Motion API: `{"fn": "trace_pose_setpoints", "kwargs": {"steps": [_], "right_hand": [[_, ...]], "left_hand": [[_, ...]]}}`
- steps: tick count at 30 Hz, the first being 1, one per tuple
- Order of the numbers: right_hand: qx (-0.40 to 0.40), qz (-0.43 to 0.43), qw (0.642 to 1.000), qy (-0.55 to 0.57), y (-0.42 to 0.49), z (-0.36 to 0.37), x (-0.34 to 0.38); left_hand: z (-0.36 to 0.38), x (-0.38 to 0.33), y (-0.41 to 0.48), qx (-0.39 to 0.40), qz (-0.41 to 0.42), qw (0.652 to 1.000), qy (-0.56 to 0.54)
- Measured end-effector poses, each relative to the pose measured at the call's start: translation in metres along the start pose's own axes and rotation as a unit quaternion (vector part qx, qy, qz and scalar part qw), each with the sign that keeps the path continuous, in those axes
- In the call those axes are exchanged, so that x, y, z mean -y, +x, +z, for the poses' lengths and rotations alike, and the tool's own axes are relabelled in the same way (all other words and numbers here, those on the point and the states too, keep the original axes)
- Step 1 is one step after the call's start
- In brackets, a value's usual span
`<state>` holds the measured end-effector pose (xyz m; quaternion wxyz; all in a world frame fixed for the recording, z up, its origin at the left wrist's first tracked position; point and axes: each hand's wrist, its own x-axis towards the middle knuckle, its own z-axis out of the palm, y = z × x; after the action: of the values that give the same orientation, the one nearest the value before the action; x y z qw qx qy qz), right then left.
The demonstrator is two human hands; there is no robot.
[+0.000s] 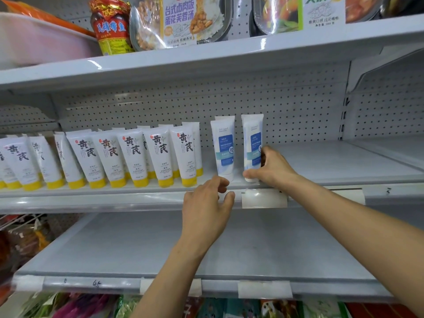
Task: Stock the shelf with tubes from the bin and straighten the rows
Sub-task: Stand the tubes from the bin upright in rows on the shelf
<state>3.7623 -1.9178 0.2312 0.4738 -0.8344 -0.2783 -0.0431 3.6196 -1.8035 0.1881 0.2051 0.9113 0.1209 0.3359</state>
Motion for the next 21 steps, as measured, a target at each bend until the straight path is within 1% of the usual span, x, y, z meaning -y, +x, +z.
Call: {"fn": "trace_pose_setpoints", "kwargs": {"steps": [10,14,16,21], "right_hand": [[0.015,0.008,1.0,-0.018,0.003,0.002,-0.002],[0.003,0.01,1.0,-0.017,-0.005,0.0,-0.005],[-0.004,-0.002,1.0,-0.025,-0.013,-0.002,-0.008],[-0.039,-0.056,0.992,-0.103,-0.041,-0.007,-0.017]], "left_hand": [[-0.001,-0.002,0.002,0.02,-0.033,0.998,-0.046],[-0.001,0.0,-0.003,0.019,-0.036,0.998,-0.051],[-0.002,0.0,-0.005,0.022,-0.035,0.998,-0.053],[-0.002,0.004,-0.016,0.025,-0.038,0.998,-0.046]]}}
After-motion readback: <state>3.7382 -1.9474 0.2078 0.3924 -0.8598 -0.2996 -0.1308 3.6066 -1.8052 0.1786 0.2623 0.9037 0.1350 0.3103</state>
